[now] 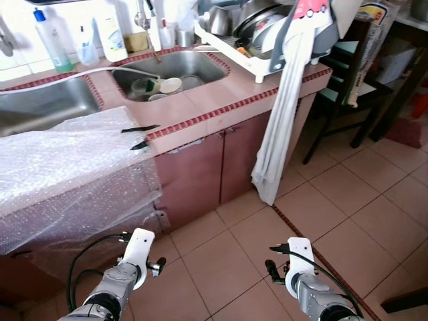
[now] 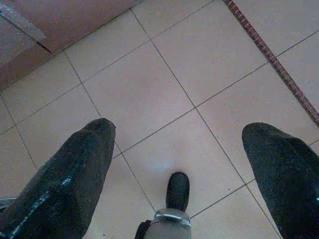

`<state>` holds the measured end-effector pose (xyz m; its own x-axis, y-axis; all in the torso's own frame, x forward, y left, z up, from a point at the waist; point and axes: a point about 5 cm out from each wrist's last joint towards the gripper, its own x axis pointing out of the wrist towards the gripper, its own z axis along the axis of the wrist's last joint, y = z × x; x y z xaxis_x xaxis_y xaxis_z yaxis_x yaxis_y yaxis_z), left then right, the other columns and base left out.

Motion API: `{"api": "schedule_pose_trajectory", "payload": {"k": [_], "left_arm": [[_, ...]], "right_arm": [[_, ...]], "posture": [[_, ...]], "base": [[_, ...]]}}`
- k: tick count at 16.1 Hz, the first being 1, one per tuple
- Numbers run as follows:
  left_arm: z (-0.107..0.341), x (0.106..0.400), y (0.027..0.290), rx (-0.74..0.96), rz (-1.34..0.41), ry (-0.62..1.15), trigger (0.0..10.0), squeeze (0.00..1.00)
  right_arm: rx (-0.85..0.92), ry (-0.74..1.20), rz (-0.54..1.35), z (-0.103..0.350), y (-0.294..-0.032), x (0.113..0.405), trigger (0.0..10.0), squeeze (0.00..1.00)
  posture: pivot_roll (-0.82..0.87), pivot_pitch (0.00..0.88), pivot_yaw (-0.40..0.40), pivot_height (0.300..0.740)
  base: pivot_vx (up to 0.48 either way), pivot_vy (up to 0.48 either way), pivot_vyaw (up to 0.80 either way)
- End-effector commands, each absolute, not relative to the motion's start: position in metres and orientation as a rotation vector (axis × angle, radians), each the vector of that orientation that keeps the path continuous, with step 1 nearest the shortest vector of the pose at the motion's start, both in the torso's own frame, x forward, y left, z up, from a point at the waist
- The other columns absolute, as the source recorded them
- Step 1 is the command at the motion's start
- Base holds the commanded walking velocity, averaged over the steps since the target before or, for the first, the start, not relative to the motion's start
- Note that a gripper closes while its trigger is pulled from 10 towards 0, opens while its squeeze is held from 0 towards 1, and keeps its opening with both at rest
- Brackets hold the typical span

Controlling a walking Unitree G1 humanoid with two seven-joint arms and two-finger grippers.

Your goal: Kitchen organization

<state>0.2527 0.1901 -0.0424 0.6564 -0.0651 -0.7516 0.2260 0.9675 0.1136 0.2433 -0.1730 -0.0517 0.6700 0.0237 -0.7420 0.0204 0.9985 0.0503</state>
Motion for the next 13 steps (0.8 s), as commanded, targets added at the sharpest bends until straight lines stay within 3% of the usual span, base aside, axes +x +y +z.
{"api": "schedule_pose_trajectory", "payload": {"k": [1,13], "left_arm": [[-0.0436,0.251,0.1913,0.201,-0.163,0.851,10.0,0.0],[-0.0439,0.2507,0.1912,0.212,-0.173,0.857,10.0,0.0]], "right_arm": [[0.051,0.853,-0.005,-0.0537,-0.1744,0.2405,10.0,0.0],[0.039,0.862,-0.012,-0.0558,-0.1754,0.2373,10.0,0.0]], "posture": [[-0.04,0.061,0.02,0.74],[-0.04,0.064,0.023,0.74]], "base": [[0.0,-0.48,0.0],[0.0,-0.478,0.0]]}}
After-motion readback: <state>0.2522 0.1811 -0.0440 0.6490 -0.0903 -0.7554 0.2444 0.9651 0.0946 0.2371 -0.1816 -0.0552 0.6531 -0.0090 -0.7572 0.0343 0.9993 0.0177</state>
